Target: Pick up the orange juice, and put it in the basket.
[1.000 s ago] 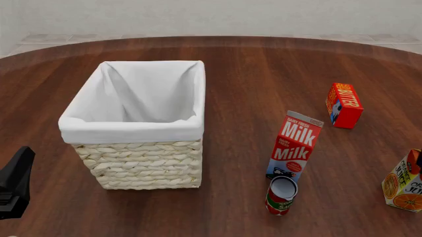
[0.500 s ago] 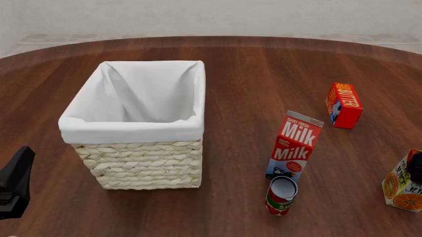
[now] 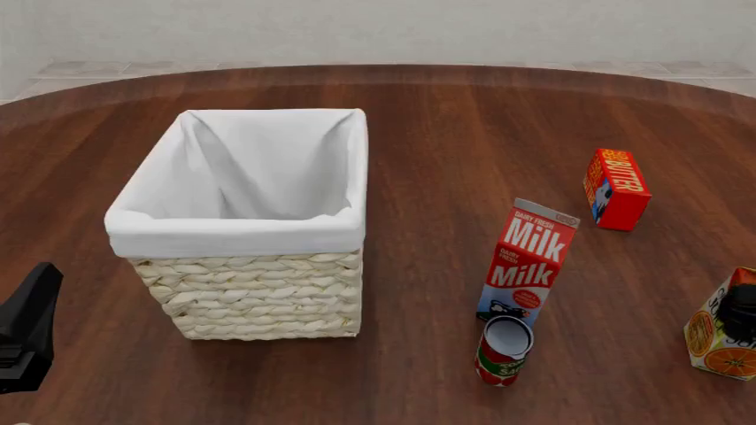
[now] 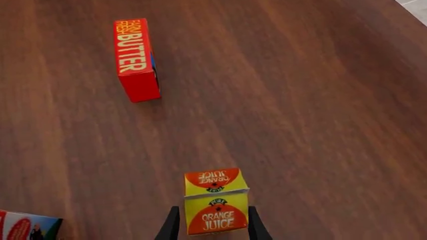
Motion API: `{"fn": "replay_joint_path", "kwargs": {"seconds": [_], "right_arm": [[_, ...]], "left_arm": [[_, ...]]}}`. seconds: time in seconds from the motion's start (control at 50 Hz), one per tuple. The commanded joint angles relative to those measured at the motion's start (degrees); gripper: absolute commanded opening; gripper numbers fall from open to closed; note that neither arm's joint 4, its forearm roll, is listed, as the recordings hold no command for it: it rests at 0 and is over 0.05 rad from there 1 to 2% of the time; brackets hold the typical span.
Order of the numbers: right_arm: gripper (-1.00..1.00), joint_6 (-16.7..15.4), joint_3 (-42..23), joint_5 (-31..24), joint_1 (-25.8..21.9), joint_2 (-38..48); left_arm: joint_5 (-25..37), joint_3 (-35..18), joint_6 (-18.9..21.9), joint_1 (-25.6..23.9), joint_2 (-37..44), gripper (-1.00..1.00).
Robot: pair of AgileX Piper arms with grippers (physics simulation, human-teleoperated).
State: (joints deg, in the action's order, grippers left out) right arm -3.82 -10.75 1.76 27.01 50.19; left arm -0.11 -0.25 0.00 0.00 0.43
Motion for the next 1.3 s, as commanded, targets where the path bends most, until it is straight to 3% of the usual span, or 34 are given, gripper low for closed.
{"fn": "replay_joint_path", "kwargs": {"seconds": [0.02, 0.18, 0.2, 0.56, 0.94, 1.3], "right_arm": [[1.0, -0.08, 0.71, 1.23, 0.04, 0.85], [1.0, -0.03, 0.88, 1.35, -0.28, 0.72], [-1.0, -0.01, 0.87, 1.2, -0.4, 0.52], [-1.0, 0.05, -0.31, -1.08, -0.85, -1.55], [-1.0, 0.04, -4.67, -9.55, -2.0, -8.77], [-1.0, 0.05, -12.86, -19.83, -4.59, -14.91]], "left_arm": [[0.0, 0.0, 0.0, 0.0, 0.0, 1.0], [0.0, 0.0, 0.0, 0.0, 0.0, 1.0], [0.0, 0.0, 0.0, 0.0, 0.0, 1.0], [0.0, 0.0, 0.0, 0.0, 0.0, 1.0], [0.0, 0.0, 0.0, 0.0, 0.0, 1.0], [0.0, 0.0, 0.0, 0.0, 0.0, 1.0]]}}
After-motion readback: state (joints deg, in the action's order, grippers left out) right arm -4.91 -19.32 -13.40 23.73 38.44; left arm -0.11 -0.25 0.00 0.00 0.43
